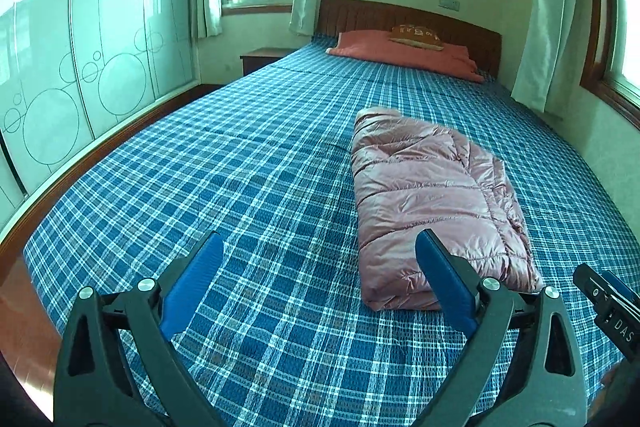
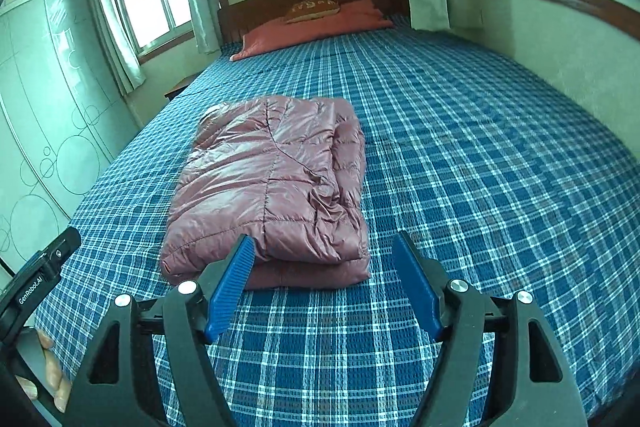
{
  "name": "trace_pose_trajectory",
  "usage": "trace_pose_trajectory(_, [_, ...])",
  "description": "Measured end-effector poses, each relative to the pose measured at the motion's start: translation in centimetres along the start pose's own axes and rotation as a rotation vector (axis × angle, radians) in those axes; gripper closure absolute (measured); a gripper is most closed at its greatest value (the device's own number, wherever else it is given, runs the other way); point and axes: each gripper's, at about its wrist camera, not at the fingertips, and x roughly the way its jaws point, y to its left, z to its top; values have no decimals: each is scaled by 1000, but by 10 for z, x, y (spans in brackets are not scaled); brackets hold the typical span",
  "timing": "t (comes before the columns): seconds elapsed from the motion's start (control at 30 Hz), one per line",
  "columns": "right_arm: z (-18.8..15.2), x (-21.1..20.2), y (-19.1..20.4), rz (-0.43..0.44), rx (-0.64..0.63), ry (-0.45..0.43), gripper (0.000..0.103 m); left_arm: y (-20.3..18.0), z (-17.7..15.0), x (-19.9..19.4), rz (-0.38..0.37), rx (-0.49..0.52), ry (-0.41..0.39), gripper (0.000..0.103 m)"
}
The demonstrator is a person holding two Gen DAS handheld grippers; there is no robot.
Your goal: Fold large clothes
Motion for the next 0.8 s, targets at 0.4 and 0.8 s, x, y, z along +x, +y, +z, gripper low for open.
trace_pose_trajectory(0.4, [12,-39,34,3,-99,-94,26,-9,13,-41,-33,20,-68,3])
trace_pose_trajectory(0.8, [7,-42,36,-5,-113,-102,25,-15,7,-44,-32,32,-57,3])
